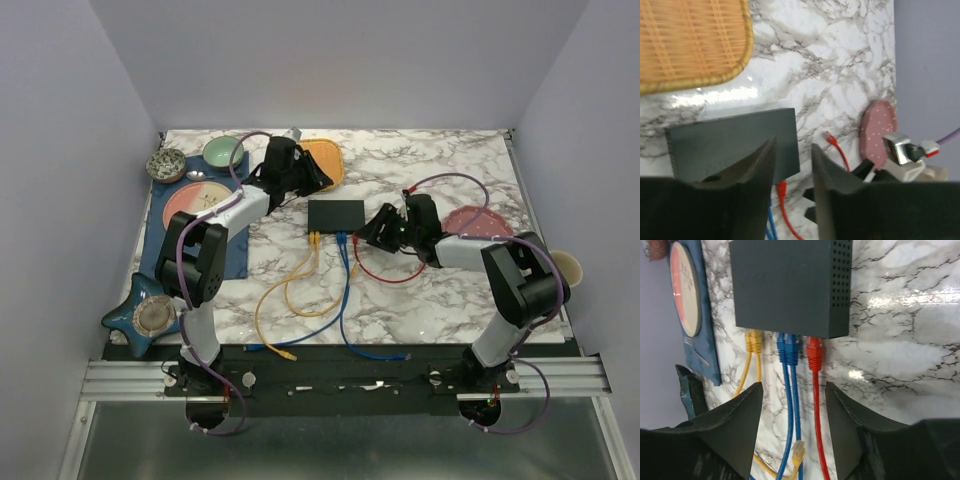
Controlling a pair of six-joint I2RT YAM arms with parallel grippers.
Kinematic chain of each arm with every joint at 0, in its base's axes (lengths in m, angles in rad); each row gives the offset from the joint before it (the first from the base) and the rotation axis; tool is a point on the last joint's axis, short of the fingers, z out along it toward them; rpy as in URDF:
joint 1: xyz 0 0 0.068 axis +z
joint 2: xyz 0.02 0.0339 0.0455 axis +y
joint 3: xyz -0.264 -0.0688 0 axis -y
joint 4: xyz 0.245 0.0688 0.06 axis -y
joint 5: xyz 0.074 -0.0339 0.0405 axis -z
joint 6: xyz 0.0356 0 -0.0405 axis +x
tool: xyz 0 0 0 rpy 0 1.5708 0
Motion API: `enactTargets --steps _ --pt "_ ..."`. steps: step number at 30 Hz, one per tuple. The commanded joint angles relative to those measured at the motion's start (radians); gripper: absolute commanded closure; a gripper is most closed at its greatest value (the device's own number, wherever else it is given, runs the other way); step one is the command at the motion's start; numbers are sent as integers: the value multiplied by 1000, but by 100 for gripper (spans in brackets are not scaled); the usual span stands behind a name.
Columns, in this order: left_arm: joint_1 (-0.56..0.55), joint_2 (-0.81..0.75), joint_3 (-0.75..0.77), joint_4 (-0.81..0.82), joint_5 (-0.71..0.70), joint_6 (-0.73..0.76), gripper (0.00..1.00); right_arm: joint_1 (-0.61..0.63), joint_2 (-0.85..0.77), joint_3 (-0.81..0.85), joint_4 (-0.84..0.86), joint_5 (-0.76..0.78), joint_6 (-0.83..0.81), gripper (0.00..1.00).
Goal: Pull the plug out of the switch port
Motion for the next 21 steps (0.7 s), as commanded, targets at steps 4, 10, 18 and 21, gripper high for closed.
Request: enactTargets --steps 4,10,18,21 --pt "-5 87 -52 -37 30 30 100 -15 87 28 -20 -27 20 44" --pt "-7 86 -121 15 21 4 100 -26 138 29 68 -50 93 48" --pt "-7 113 -89 -11 21 3 100 -29 213 71 125 -33 150 56" --pt "-7 121 -81 -11 28 -2 100 -31 231 80 125 -32 152 56"
